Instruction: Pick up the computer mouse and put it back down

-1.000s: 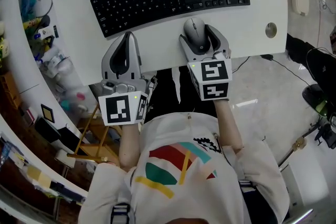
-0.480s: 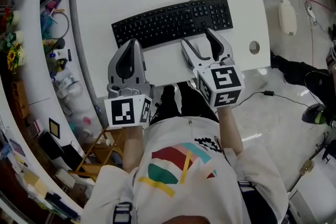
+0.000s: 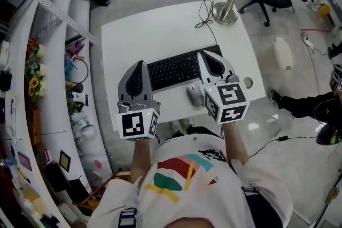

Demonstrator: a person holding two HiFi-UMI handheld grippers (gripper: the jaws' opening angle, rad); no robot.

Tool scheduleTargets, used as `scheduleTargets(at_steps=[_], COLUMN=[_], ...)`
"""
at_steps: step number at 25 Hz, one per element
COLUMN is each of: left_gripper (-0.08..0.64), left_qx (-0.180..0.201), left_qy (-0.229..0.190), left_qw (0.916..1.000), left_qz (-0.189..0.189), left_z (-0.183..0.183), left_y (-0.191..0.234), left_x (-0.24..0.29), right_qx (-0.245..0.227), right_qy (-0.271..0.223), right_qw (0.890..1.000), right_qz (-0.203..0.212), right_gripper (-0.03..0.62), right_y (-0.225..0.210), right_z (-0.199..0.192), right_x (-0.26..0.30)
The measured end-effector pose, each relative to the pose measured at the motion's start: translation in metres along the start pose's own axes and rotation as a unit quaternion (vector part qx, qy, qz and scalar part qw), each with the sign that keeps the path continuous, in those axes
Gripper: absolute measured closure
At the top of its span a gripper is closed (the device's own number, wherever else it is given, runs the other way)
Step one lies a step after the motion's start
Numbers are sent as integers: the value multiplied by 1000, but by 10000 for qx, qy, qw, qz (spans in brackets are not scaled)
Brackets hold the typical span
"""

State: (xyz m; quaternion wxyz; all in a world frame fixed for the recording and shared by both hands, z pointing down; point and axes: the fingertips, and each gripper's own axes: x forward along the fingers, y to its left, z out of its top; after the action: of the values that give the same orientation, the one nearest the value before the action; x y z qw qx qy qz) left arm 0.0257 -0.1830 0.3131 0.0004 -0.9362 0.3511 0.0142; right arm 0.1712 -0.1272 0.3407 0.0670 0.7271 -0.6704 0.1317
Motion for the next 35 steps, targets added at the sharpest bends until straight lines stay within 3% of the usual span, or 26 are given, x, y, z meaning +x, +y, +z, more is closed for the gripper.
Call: scheduleTargets(at_steps=[6, 14, 35], left_gripper=[517, 517, 517], left_qx=[66, 58, 63], left_qy=[-496, -676, -555], left_qw=[9987, 9977, 9984], left_qz=[0, -59, 112], left_z=[46, 69, 67], left_y=[0, -11, 9], left_x=[-2, -4, -22], right_qx=[-122, -102, -251], right_qy=[-553, -767, -692], right_qw=[9984, 9967, 9956], right_qz=[66, 261, 578], right_gripper=[578, 578, 580], right_y=[3, 4, 38], right_z=[44, 60, 51], right_x=[-19, -32, -21])
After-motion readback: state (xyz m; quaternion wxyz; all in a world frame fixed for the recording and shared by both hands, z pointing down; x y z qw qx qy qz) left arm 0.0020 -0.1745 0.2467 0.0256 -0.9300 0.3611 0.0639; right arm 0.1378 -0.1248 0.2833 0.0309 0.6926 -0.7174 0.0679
